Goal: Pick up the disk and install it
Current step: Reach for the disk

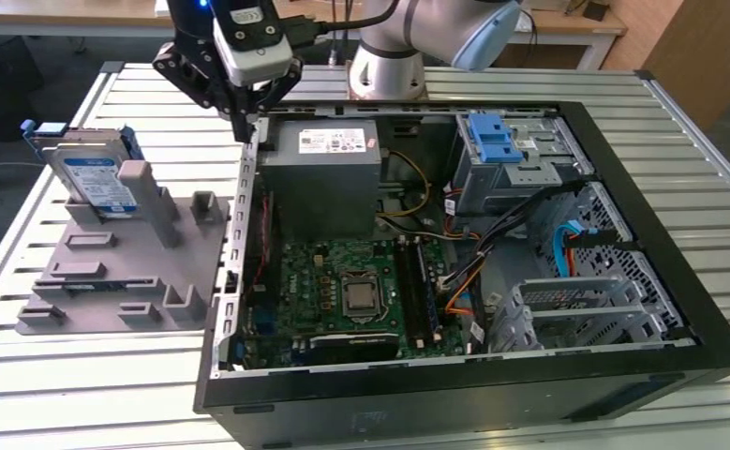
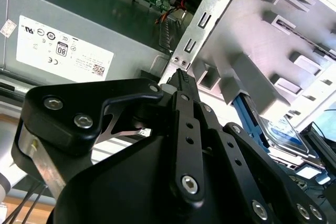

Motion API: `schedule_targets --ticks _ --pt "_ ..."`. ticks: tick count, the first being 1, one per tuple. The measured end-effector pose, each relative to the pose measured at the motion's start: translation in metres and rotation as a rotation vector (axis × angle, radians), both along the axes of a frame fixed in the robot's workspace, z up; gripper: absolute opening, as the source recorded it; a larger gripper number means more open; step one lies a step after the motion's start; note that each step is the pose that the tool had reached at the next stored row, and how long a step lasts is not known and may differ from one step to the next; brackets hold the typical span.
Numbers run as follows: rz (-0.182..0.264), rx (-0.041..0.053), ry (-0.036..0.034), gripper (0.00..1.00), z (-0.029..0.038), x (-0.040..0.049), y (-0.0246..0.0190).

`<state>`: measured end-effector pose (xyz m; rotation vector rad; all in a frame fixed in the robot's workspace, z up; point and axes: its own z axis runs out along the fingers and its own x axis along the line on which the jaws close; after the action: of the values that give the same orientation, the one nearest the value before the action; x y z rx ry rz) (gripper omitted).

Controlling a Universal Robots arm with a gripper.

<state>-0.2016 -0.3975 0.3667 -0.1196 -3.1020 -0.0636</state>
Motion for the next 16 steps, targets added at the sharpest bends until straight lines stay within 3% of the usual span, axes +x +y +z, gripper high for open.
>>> schedule_targets --ticks 16 --pt "0.000 0.0002 0.0016 0.11 -0.0009 -0.0069 0.0001"
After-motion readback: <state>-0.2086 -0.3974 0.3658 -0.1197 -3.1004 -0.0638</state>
